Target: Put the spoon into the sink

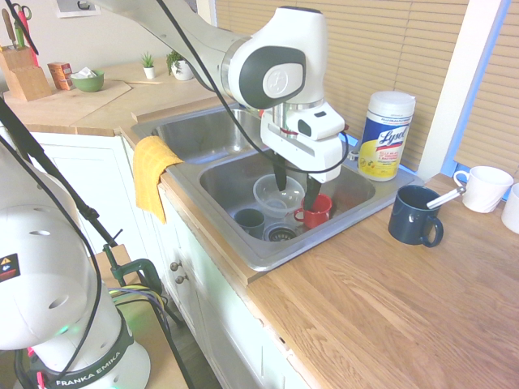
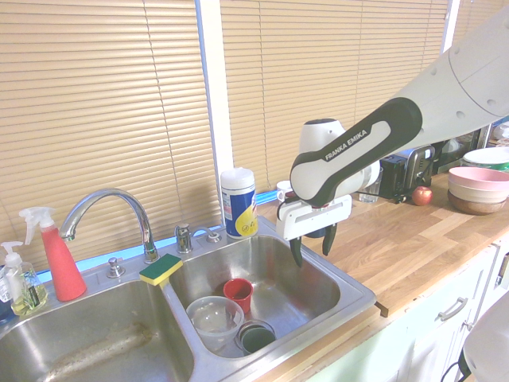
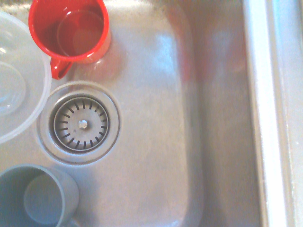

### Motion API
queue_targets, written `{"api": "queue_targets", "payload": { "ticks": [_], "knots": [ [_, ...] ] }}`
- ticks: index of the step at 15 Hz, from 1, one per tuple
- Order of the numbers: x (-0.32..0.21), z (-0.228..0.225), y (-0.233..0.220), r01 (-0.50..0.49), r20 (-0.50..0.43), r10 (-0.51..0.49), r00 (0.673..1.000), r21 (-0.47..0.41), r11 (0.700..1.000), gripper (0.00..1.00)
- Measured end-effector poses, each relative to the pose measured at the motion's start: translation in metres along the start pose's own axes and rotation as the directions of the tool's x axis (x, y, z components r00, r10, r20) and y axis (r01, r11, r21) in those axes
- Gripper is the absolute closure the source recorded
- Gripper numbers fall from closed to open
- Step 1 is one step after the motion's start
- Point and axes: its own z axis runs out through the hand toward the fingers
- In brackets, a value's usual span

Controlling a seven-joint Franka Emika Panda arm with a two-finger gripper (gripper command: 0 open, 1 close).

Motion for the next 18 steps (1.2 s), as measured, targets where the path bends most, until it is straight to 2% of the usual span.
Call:
{"api": "queue_targets", "payload": {
  "ticks": [3,6,8,11,14,16,18],
  "knots": [
    [0.002,-0.001,-0.002,-0.001,-0.021,0.001,1.000,0.014,1.000,0.00],
    [0.016,-0.009,-0.006,-0.027,-0.125,0.037,0.991,0.086,0.996,0.00],
    [0.026,-0.018,-0.006,-0.051,-0.208,0.084,0.975,0.160,0.986,0.00],
    [0.048,-0.035,0.000,-0.105,-0.320,0.192,0.928,0.270,0.957,0.00],
    [0.065,-0.049,0.013,-0.138,-0.413,0.299,0.860,0.375,0.917,0.00],
    [0.073,-0.051,0.024,-0.186,-0.437,0.370,0.820,0.409,0.894,0.00],
    [0.079,-0.050,0.032,-0.255,-0.419,0.439,0.795,0.427,0.868,0.00]
  ]
}}
